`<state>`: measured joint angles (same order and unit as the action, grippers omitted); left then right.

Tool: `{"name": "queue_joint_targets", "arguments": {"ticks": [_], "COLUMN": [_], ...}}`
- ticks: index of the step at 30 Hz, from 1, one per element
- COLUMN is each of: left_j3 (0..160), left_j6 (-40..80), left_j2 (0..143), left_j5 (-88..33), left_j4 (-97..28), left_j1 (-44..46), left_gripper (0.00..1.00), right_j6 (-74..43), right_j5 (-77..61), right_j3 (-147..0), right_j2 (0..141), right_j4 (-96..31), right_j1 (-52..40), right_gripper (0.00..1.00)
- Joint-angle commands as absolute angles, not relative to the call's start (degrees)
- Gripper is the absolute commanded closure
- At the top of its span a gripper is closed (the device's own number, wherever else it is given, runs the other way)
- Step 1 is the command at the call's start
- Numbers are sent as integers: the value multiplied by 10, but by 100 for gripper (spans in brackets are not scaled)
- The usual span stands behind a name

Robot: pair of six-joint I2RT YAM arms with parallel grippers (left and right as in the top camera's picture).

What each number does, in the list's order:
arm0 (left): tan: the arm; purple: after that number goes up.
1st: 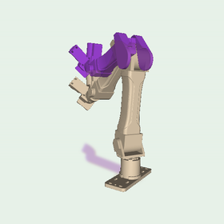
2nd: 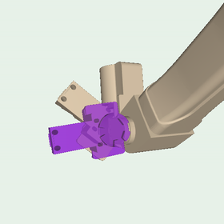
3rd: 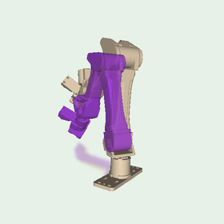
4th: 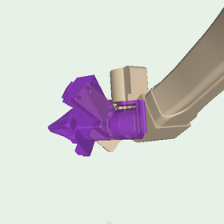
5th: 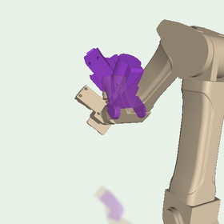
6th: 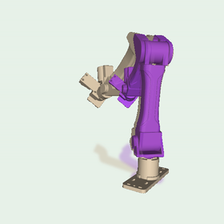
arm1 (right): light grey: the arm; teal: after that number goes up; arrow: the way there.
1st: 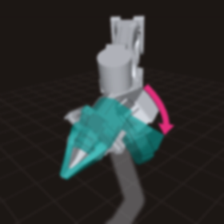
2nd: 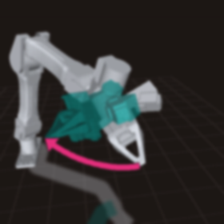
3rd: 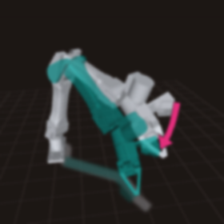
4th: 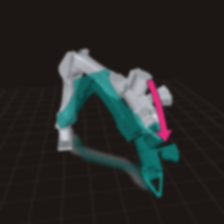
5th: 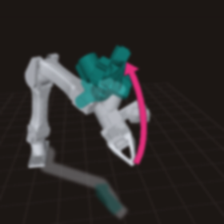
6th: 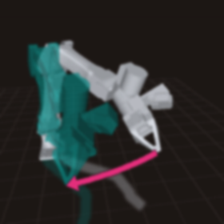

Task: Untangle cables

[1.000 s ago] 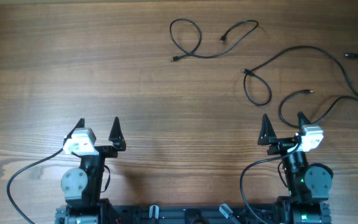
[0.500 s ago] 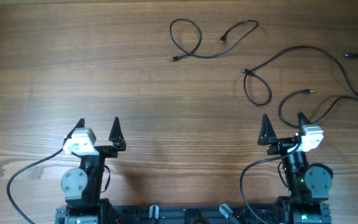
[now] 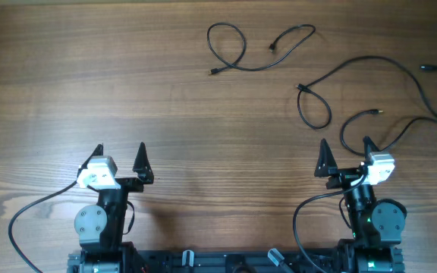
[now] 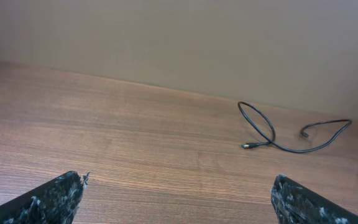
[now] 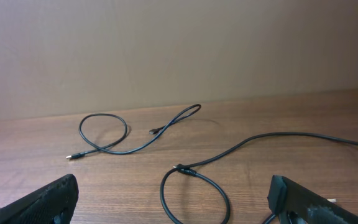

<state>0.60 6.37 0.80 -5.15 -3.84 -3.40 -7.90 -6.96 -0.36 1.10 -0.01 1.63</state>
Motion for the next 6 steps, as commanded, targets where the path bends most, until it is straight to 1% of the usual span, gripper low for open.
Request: {"name": "queue_joint_targets", "arguments": {"ticks": [1,6], "left_j3": [3,3], "left_j6": [69,69], "left_j2": [3,3], "left_j5": [-44,-44], "left_j4": [-41,-41], "left_j1": [-37,-37], "left_gripper": [0,0], "right_j6": [-90,-90], "right_j5": [-58,-58], "right_j3": [-3,-3], "right_j2": [2,2], "right_j4": [2,2], "right_j1": [20,20], "right_gripper": [1,0]}}
